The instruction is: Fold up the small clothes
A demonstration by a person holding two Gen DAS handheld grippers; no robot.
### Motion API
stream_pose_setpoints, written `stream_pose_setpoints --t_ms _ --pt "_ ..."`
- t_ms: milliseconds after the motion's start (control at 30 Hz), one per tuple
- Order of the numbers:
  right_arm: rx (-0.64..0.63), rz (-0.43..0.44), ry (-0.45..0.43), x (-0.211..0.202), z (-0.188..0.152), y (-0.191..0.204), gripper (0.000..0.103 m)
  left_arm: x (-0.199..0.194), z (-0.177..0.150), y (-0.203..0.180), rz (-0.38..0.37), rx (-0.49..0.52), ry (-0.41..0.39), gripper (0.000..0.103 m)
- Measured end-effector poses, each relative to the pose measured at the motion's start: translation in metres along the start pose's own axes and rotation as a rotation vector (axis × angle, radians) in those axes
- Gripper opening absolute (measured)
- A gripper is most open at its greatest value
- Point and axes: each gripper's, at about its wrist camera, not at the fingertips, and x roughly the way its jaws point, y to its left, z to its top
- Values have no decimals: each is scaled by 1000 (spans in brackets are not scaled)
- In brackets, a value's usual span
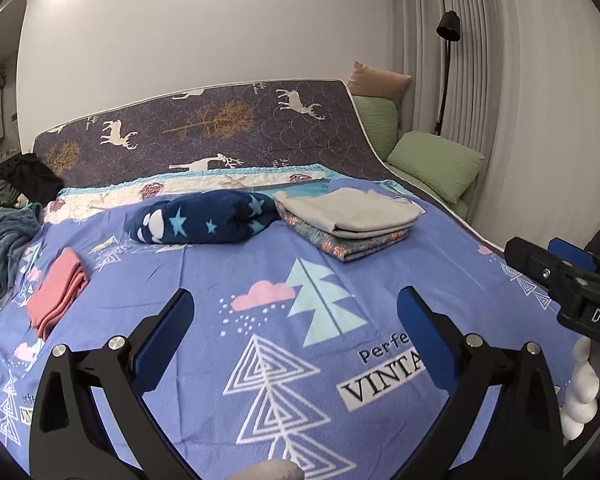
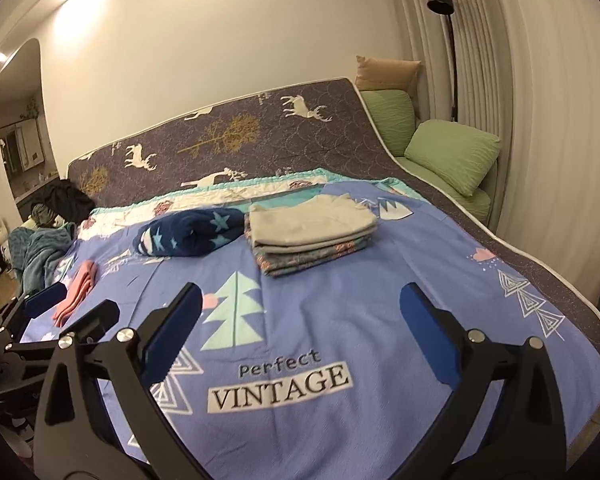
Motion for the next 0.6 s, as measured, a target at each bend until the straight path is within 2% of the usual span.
stream_pose_setpoints --t_ms 600 --pt "-47 -1 20 -13 -13 24 101 -24 -18 14 2 -25 1 101"
